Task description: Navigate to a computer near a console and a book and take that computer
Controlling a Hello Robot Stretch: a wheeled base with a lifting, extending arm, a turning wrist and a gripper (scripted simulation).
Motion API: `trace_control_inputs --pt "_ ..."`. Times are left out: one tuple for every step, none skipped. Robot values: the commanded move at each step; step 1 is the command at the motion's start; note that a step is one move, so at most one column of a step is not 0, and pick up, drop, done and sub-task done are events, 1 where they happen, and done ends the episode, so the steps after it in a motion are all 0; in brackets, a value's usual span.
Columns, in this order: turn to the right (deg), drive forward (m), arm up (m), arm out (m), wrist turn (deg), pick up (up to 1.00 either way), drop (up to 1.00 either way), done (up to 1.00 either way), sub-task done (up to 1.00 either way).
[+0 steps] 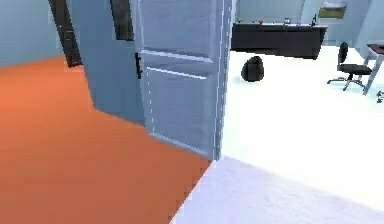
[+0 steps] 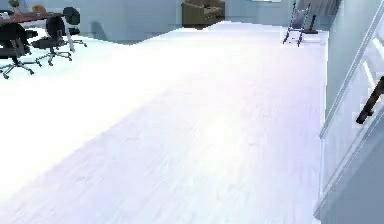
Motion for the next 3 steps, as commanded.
trace_control_inputs --pt "30.0 0.0 0.0 0.0 0.0 0.0 0.0 0.0 0.0" --pt "0.0 0.35 0.0 0.0 0.0 0.0 0.0 0.0 0.0" --pt "-45.0 0.0 0.0 0.0 0.0 0.0 0.0 0.0 0.0"
